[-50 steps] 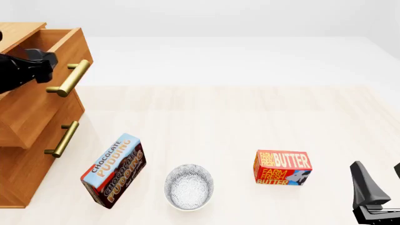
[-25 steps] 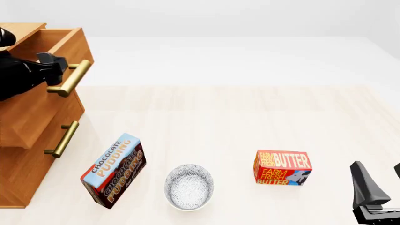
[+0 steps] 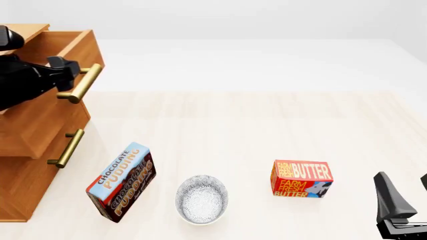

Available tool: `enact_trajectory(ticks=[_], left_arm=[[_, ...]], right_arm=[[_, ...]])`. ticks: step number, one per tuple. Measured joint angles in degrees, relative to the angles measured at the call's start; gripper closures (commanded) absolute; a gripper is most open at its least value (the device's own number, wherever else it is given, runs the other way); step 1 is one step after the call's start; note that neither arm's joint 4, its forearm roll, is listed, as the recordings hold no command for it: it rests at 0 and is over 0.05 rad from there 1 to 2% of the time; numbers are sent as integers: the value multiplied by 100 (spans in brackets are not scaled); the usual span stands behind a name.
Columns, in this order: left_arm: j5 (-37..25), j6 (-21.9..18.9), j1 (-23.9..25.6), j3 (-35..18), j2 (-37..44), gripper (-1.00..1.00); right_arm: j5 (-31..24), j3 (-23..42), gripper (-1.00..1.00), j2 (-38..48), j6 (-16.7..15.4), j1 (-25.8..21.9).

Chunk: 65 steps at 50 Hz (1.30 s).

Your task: Put the bowl in the top drawer of the cabinet.

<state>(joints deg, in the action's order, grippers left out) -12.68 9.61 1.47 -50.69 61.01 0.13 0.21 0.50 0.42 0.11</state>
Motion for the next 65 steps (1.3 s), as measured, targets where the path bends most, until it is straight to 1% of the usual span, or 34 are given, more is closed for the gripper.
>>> enact_trajectory(ticks=[9, 44, 65], left_arm=[[8, 28, 100, 5, -3, -100], [-143, 362, 406, -77, 35, -100], [-191, 314, 748, -120, 60, -100]], right_arm=[[0, 0, -100, 0, 0, 0], [0, 0, -100, 0, 0, 0], [0, 0, -100, 0, 0, 0]])
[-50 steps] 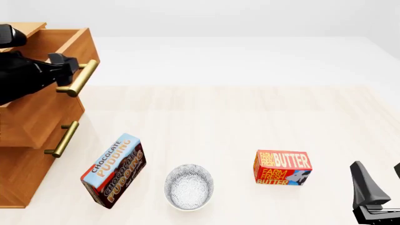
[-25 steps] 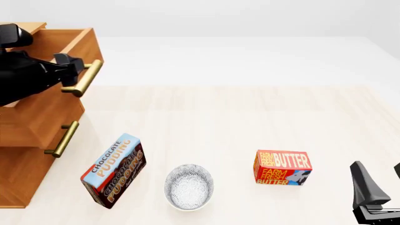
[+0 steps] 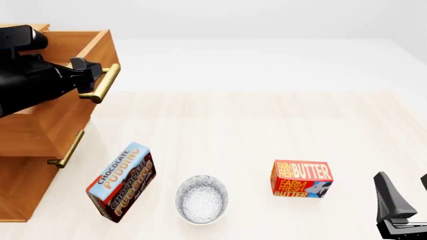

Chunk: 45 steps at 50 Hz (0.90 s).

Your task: Put the bowl in the top drawer of the cabinet.

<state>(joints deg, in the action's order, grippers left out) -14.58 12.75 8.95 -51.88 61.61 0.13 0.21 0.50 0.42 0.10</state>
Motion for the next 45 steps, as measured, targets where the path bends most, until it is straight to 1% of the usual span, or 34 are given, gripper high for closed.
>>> enact_trajectory(ticks=[25, 45], left_arm=[[28, -209, 393, -48, 75, -100], [82, -235, 679, -96, 161, -100]], right_arm=[[0, 0, -100, 0, 0, 0], [0, 0, -100, 0, 0, 0]])
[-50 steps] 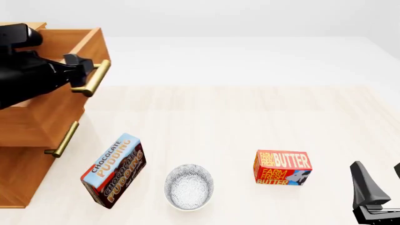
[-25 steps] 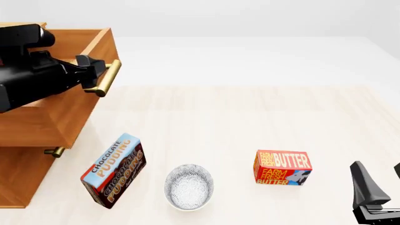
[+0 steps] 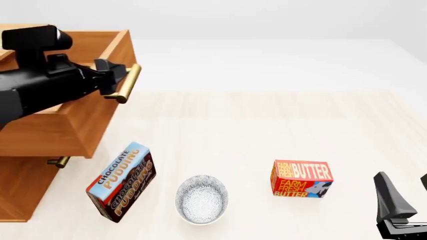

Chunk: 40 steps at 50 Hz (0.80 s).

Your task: Put the bowl in the top drawer of the cabinet.

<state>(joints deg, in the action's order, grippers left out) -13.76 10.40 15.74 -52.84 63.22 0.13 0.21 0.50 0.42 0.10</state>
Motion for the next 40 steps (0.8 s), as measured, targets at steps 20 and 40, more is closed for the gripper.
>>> enact_trajectory(ticks=[20, 40], left_arm=[[40, 179, 246, -36, 65, -100], [-11, 347, 336, -56, 74, -100]], right_arm=[[0, 0, -100, 0, 0, 0], [0, 0, -100, 0, 0, 0]])
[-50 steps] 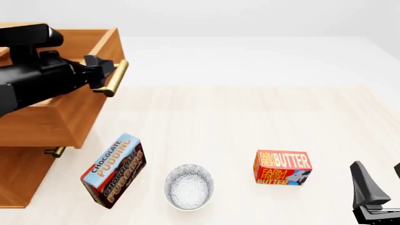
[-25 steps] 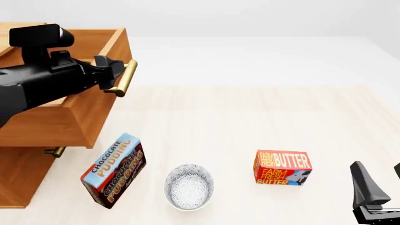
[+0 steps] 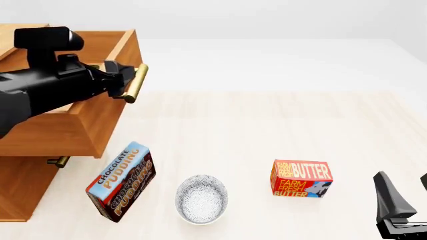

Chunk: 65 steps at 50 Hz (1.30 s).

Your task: Put the bowl in the top drawer of the cabinet.

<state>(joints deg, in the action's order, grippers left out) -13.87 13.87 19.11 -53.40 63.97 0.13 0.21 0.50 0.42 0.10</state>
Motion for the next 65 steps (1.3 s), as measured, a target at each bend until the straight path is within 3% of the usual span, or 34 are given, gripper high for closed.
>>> enact_trajectory(ticks=[12, 47, 65], left_arm=[[-121, 128, 63, -40, 7, -100], [-726, -254, 198, 145, -702, -100], [-1032, -603, 325, -40, -1182, -100]], right_arm=[[0, 0, -100, 0, 0, 0], [0, 0, -100, 0, 1, 0], [0, 0, -100, 0, 0, 0]])
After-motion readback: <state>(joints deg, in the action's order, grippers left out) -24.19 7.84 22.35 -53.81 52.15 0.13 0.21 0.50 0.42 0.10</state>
